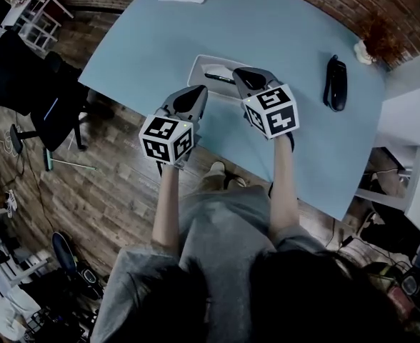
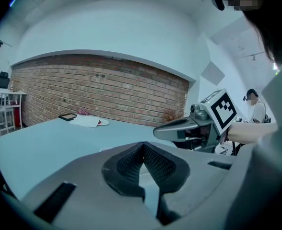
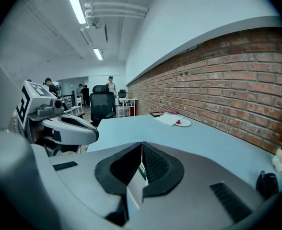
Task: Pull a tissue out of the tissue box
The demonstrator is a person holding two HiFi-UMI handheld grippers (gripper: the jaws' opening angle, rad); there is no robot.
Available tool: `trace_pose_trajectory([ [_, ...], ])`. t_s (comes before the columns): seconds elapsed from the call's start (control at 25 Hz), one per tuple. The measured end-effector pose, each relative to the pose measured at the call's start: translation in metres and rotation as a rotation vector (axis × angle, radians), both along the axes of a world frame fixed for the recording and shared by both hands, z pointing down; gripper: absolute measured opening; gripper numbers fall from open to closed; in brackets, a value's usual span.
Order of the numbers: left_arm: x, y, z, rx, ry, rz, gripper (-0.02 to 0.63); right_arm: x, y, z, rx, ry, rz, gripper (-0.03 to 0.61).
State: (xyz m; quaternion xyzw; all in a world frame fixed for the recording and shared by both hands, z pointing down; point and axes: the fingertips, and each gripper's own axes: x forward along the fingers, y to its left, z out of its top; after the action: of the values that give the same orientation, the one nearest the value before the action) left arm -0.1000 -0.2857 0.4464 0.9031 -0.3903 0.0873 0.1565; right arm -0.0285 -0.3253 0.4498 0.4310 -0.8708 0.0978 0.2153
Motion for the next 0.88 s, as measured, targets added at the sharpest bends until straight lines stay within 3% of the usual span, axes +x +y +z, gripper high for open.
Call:
trace_pose_trajectory([
  [0.4, 0.012, -0.009, 0.027, -0.062, -0.005, 0.073, 0.003, 0.006, -0.012, 0.029, -0.043, 0.096, 0.040, 0.019],
  [0.88, 0.008, -0.017, 0.034, -0.105, 0.024, -0.001, 0.003, 0.002, -0.028, 0.048, -0.132, 0.162, -0.056, 0.094],
])
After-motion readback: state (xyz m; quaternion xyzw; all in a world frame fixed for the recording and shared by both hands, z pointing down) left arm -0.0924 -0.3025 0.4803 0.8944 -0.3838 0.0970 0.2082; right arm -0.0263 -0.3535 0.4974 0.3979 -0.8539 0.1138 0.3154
